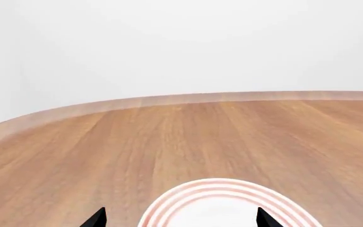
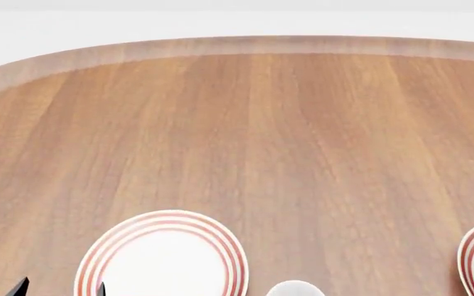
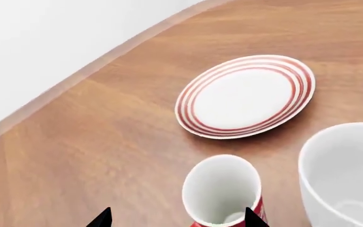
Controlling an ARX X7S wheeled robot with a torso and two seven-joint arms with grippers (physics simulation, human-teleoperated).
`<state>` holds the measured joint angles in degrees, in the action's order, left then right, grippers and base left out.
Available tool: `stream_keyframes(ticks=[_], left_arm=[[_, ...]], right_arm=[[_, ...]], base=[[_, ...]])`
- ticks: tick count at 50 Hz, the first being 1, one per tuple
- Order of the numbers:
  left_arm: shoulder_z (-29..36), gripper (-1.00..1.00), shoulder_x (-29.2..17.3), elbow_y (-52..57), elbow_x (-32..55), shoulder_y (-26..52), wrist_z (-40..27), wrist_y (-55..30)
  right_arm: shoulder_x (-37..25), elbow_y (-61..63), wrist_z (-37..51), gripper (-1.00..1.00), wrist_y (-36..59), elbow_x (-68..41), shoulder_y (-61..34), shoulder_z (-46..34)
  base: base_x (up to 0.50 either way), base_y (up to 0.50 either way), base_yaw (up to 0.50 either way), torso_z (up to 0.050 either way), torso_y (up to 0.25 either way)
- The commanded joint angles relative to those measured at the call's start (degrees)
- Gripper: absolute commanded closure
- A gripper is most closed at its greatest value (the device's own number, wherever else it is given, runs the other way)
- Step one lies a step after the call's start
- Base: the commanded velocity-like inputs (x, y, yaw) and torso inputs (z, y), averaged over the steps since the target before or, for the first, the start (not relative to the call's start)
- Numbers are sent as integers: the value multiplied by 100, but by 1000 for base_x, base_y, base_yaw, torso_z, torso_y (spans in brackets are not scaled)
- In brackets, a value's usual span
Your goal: Put the red mug on the left plate.
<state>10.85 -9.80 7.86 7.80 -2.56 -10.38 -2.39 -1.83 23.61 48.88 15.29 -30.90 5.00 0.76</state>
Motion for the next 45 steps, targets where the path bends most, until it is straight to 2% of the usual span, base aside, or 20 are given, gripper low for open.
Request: stream_keyframes(ticks=[1, 16, 45], left_arm=[[43, -100, -41, 18, 29, 3, -37, 2], [92, -100, -83, -14, 50, 19, -79, 26], [161, -100, -158, -10, 128, 25, -153, 63]], right_arm=[[-22, 79, 323, -100, -149, -282, 144, -230], [-44, -200, 606, -100, -340, -766, 45, -263], [-45, -1286, 1318, -100, -457, -1122, -968, -544]], base=[[0, 0, 0, 0, 0], [0, 0, 0, 0, 0], [0, 0, 0, 0, 0]])
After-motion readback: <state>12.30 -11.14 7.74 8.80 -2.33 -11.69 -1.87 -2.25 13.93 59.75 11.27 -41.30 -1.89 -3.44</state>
